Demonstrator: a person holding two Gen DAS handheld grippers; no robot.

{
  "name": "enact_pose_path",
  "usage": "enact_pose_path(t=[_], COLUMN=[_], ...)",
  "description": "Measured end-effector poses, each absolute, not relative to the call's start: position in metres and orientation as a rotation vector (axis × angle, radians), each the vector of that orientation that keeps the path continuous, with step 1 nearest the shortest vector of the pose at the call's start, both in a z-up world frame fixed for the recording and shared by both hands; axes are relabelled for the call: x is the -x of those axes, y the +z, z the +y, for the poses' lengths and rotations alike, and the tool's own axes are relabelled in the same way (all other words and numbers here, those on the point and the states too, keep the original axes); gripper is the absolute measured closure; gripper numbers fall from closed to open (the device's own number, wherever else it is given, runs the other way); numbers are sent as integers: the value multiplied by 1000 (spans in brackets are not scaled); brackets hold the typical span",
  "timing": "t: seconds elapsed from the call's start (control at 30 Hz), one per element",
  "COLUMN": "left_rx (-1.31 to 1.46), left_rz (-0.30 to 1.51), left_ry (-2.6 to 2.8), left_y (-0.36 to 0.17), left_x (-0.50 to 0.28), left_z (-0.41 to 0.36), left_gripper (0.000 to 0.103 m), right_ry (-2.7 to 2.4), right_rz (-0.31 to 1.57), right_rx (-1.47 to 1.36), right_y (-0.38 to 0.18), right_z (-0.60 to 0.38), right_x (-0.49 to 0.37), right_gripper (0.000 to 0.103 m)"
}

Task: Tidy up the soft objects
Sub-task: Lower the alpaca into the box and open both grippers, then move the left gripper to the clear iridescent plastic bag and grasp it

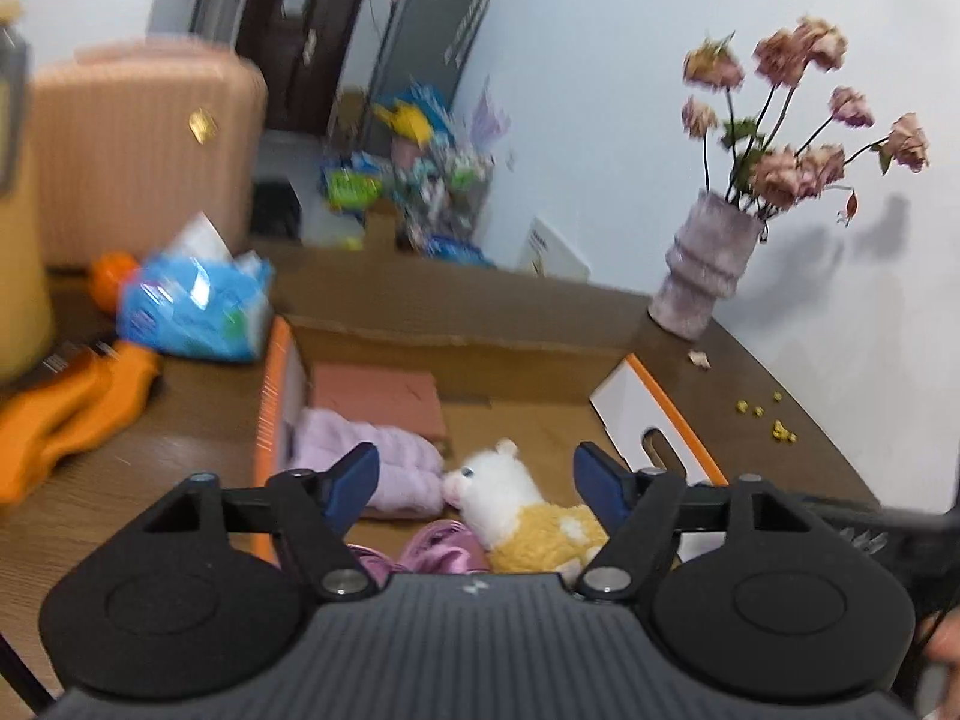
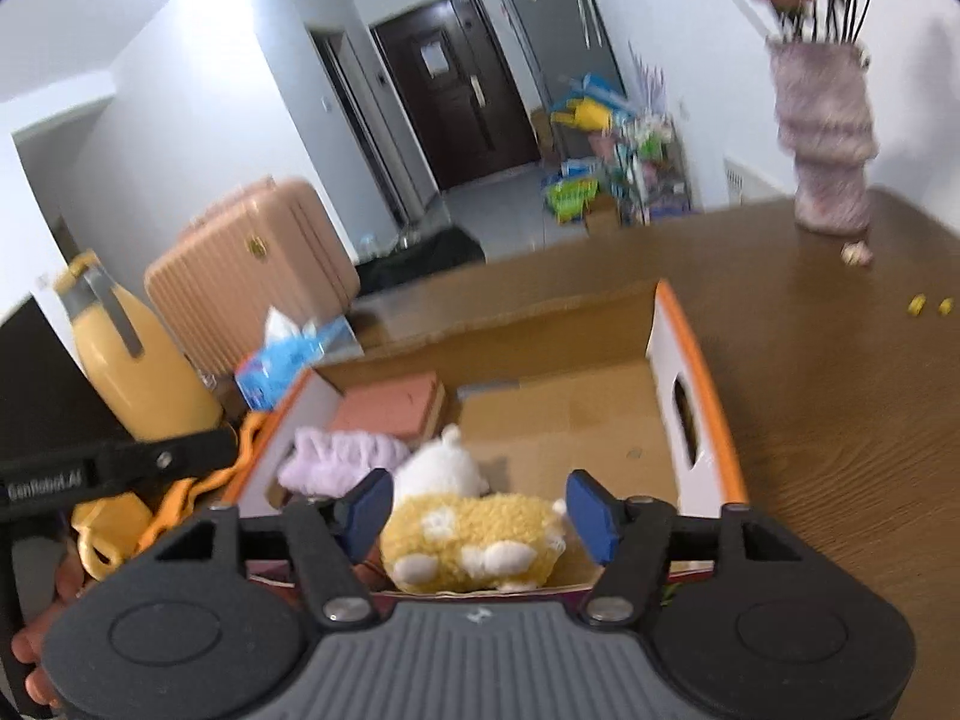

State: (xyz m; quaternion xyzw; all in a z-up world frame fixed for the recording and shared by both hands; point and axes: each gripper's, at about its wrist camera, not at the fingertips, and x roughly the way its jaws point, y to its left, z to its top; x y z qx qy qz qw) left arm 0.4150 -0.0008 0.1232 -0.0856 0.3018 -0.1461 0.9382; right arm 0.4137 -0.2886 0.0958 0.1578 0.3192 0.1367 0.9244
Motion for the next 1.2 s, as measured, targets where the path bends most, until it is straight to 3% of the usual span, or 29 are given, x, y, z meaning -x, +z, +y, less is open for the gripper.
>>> enact_pose_path(t=[0.3,0.6,0.67,0.87,1.03,1.2], left_rx=[57,31,18,135,147,155], left_rz=[420,314,306,297,363,398], left_ry=[-229,-209,-163,-156,-155,-143], left_y=[158,156,142,85,48,45], left_x=[-326,-252,-230,-158,-118,-122], left_z=[21,33,37,58,66,65], left_gripper=[15,4,4,0,0,0], right_ry=[260,257,259,235,272,228], right_rz=[450,344,255,112,158,190], right_rx=[-247,-180,-121,-14,-112,-207], right_y=[155,165,158,116,69,55], right_z=[-292,-283,-282,-278,-290,-307], right_x=[-334,-266,-241,-170,-118,-112], right_gripper=[17,8,1,0,0,0])
